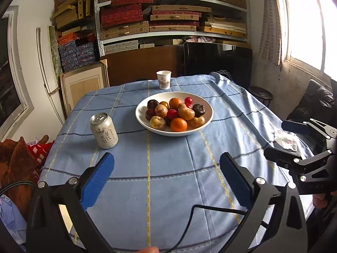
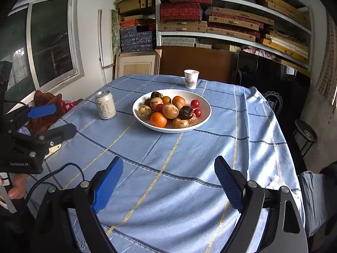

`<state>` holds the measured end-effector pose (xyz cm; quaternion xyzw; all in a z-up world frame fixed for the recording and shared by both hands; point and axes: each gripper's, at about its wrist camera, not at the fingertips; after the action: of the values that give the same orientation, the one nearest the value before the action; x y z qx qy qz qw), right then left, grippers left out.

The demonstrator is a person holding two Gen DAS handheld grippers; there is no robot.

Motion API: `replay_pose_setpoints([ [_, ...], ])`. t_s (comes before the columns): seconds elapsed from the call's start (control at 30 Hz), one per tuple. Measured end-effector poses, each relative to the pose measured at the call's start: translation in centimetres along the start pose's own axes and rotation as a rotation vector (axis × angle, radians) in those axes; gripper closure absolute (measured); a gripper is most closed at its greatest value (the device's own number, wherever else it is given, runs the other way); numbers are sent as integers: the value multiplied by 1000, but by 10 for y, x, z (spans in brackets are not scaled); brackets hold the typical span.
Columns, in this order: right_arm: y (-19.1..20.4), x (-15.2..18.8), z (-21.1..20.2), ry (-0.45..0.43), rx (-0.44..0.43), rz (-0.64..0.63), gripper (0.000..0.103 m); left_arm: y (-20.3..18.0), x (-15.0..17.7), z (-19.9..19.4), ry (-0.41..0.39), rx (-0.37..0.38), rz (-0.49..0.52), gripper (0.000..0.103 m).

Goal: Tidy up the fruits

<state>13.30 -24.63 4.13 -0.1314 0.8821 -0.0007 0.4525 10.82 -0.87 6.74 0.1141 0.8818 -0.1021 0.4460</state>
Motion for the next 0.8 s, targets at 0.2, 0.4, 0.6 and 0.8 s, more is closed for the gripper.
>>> replay_pose_setpoints([
  [0.2, 2, 5, -10, -10, 6, -9, 14, 0, 5, -7, -6, -7, -7, 5],
  [0.4, 2, 6, -11, -10, 7, -9, 14, 1, 6, -8, -3, 8, -13, 5],
  [0.6, 2, 9, -14, -5, 9, 2, 14, 5, 6, -5, 1, 40, -36, 5],
  [0.8, 2, 9, -14, -1, 9, 4, 14, 7, 6, -1, 6, 9, -39, 5],
])
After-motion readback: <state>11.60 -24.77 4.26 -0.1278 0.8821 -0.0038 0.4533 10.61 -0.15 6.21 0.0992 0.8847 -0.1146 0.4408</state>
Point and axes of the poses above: each gripper's, at about its wrist camera, not at the fingertips, and z roughly the way its jaws point, y to its left, x to its underside, and after that the axes turned 13 degrees about x, right-handed
